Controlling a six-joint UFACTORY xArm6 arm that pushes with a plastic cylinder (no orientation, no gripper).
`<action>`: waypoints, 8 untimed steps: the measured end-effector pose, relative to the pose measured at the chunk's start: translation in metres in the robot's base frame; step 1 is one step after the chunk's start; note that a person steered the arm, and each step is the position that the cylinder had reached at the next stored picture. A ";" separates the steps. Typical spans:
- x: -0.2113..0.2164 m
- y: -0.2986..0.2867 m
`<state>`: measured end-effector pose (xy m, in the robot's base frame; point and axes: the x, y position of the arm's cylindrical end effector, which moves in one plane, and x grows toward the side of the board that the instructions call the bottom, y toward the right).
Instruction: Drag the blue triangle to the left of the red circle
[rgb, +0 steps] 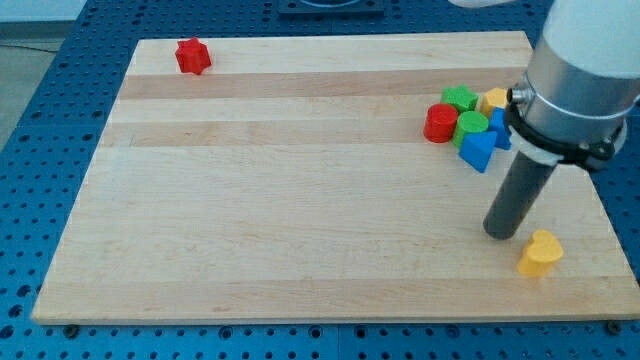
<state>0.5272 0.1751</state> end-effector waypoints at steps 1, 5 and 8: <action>-0.036 0.002; -0.084 0.024; -0.090 -0.021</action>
<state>0.4372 0.1539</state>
